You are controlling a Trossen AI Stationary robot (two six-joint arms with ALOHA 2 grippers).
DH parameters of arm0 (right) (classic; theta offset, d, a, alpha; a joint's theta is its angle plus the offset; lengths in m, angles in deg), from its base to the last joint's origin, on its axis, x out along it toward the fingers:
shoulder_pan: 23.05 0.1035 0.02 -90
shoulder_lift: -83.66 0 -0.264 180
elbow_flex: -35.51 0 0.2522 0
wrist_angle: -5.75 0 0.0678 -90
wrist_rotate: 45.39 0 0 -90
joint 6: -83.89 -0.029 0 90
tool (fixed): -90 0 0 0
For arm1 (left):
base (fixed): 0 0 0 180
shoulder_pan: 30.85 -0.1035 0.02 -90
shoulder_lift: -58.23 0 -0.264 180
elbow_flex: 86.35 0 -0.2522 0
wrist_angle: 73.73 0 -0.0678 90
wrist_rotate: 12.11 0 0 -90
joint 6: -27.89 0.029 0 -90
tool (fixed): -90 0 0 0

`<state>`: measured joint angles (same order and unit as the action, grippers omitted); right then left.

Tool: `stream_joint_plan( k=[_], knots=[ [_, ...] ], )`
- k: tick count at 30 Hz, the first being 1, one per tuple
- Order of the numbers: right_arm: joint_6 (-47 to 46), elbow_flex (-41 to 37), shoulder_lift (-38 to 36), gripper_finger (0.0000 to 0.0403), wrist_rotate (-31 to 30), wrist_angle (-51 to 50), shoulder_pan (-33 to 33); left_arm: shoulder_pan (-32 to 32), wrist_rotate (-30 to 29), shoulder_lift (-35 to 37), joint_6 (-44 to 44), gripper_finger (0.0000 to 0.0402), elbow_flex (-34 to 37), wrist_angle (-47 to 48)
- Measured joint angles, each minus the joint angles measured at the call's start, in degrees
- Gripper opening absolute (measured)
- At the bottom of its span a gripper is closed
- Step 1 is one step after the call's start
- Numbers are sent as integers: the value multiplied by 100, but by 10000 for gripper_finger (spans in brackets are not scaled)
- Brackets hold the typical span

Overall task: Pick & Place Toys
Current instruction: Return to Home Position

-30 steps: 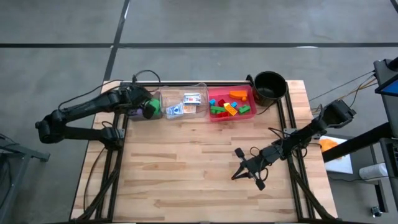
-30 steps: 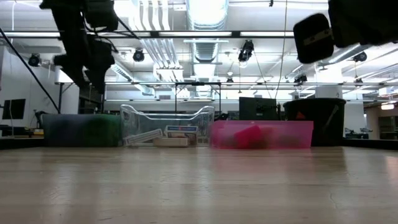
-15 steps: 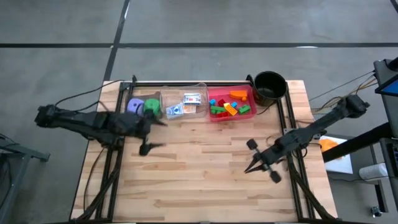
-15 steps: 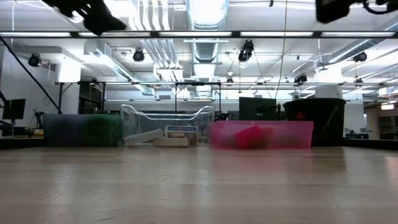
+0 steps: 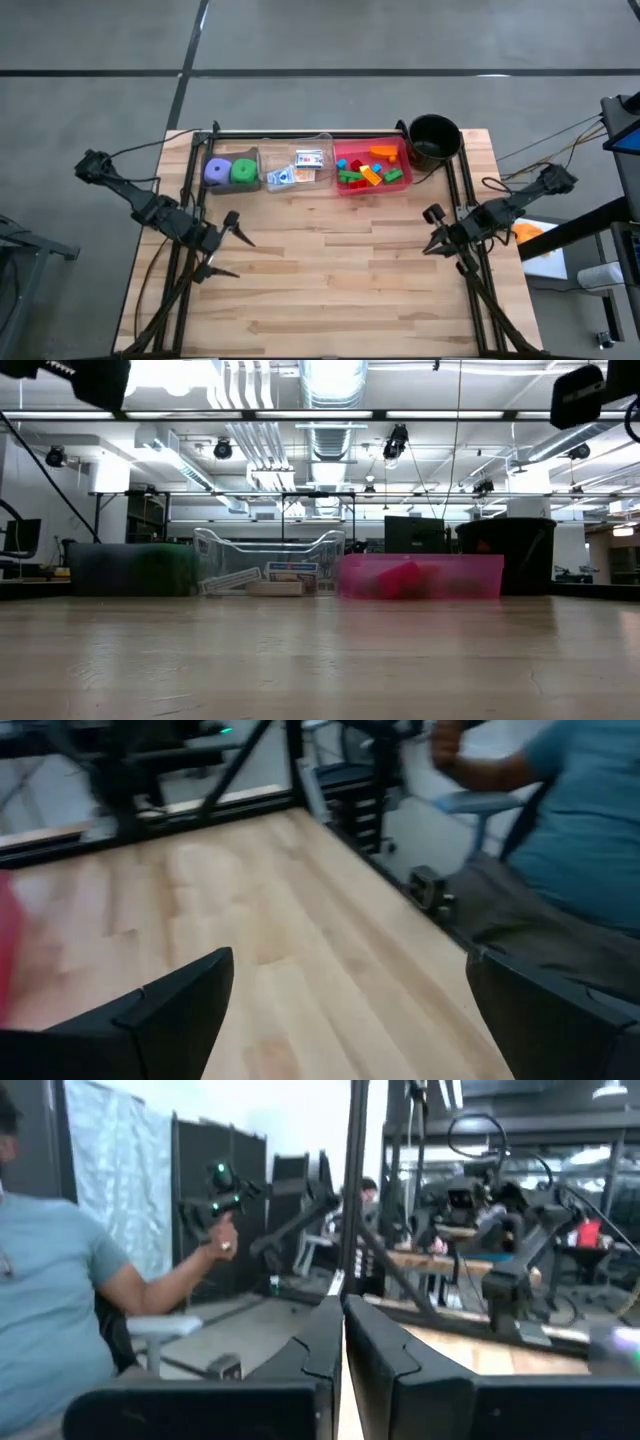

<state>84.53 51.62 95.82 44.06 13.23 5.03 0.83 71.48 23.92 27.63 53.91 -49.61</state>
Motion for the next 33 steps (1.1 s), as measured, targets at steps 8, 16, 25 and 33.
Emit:
stream_joint_plan(
  k=[8,16,25,33],
  knots=[
    [-89,61,-1199,18,-609,-1657,-4,-13,760,1128,306,399,1336,-1164],
    [-18,71,-1206,18,-920,-2142,-5,-24,817,3048,315,399,2125,-485],
    [-26,437,-1153,18,-992,-2614,3,-92,709,3430,812,399,2144,151],
    [-37,440,-990,18,-925,-2787,2,-107,-1144,3418,439,399,2135,121]
  ],
)
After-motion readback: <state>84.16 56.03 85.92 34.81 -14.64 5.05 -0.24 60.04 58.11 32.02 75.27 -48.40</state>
